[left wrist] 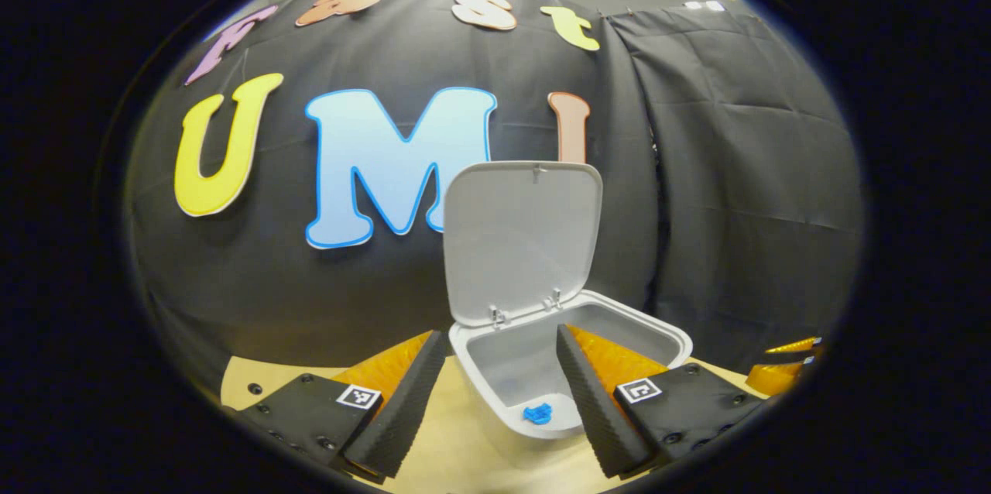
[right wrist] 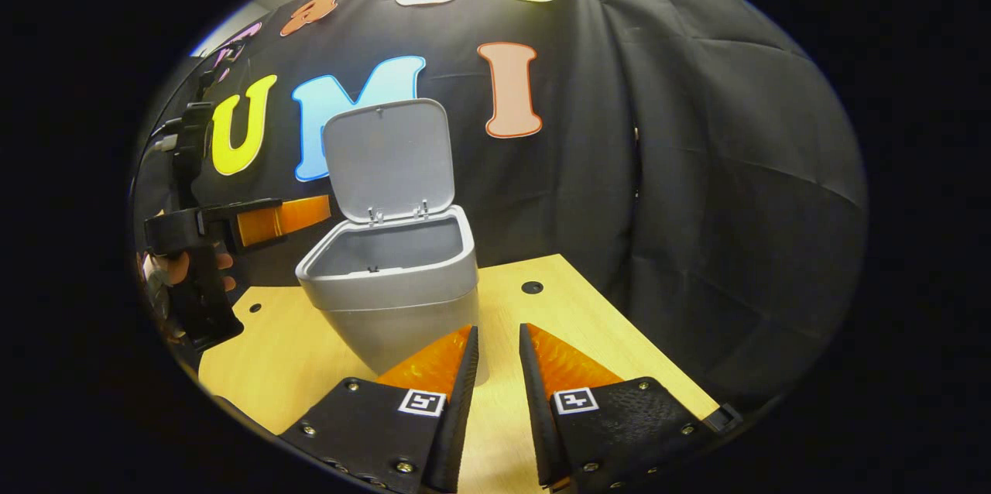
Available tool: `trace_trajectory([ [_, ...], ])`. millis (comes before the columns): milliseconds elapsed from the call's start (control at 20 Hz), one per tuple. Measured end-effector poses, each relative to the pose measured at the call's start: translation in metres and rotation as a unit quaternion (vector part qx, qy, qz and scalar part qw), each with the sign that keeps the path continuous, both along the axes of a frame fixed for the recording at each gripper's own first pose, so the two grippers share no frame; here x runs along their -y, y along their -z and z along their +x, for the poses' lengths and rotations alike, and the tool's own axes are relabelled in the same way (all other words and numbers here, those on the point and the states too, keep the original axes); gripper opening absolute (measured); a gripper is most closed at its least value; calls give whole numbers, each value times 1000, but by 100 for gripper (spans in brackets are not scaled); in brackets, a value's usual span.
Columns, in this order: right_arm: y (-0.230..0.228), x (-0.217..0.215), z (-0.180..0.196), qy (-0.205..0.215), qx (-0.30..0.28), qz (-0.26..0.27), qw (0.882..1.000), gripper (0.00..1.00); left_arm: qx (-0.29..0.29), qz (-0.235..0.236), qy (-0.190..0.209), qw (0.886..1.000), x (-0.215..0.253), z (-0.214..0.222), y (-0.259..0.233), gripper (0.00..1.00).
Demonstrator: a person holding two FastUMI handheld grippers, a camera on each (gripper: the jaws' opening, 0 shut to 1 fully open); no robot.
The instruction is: Press the lid of the desktop garbage bin to open it, pick up the crumpled paper on the desktop and throw it into the bin, then pick up the pop can on the desktop and drop it into the bin, and finally close the garbage bin lid.
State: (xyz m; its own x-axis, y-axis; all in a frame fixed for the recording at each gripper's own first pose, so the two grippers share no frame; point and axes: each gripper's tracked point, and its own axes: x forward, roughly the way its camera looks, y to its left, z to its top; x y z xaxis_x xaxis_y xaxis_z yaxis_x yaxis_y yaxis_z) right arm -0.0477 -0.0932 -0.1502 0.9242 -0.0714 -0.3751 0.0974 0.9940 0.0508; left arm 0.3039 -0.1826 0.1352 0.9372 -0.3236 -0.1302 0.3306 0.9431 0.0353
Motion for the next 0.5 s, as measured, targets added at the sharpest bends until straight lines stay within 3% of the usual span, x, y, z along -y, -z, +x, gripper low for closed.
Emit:
trace_trajectory([
  [300,5,-29,4,-38,-7,0,999,36,1,-11,-58,998,-59,-17,-8,92],
  [350,6,-35,5,-45,-7,0,999,37,0,-12,-70,997,-71,-22,-8,98],
  [500,8,-55,8,-69,-10,0,998,36,-2,-18,-107,994,-109,-36,-9,98],
])
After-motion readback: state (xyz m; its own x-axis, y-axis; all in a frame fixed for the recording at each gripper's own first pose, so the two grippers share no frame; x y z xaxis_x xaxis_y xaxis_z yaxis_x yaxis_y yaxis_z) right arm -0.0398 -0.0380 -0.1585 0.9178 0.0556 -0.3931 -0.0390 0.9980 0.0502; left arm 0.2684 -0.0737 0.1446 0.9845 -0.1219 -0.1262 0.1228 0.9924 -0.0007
